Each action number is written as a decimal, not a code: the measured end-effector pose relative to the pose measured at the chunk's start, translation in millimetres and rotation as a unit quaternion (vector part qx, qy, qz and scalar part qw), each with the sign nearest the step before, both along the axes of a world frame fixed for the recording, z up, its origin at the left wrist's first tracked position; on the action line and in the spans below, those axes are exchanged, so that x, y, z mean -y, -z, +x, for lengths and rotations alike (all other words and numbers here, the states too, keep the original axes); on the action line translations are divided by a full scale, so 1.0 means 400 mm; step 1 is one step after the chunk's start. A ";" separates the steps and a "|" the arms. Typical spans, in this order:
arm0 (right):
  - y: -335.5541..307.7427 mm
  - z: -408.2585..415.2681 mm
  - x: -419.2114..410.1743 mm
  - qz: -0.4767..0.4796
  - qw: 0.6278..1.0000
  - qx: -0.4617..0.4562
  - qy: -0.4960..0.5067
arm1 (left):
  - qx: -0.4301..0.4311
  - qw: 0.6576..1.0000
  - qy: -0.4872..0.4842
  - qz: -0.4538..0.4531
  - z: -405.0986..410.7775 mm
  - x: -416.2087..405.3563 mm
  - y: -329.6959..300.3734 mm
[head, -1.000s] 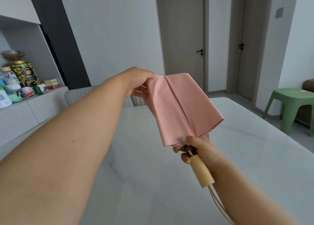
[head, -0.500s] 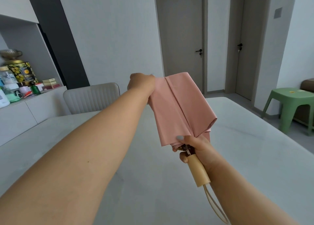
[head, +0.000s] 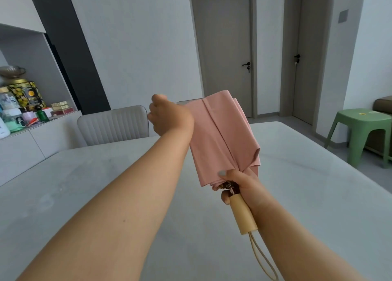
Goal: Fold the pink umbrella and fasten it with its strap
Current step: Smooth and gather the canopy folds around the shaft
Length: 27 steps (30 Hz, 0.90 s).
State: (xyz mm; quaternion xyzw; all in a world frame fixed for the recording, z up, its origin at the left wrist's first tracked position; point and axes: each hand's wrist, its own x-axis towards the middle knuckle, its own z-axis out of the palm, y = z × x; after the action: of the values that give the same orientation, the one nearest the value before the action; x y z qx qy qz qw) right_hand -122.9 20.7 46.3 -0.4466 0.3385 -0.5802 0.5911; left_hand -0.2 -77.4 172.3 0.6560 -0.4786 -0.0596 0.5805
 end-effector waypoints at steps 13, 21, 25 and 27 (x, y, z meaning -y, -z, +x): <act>0.001 0.009 -0.003 -0.009 0.999 -0.032 0.019 | -0.354 0.839 0.342 0.231 -0.040 -0.003 0.140; 0.004 0.010 0.010 -0.004 0.997 0.051 -0.050 | -0.381 0.796 0.430 0.192 -0.039 -0.023 0.121; 0.005 0.009 0.011 0.032 0.983 0.123 -0.131 | -0.376 0.795 0.438 0.186 -0.048 -0.026 0.121; 0.003 0.001 0.006 0.040 0.983 0.117 -0.135 | -0.380 0.797 0.433 0.183 -0.054 -0.024 0.122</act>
State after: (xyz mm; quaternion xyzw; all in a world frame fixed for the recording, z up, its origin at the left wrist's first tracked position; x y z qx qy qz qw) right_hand -122.7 18.2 45.2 -0.3936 0.2265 -0.5289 0.7170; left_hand -21.8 -67.8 123.4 0.3992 -0.4341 -0.6353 0.4986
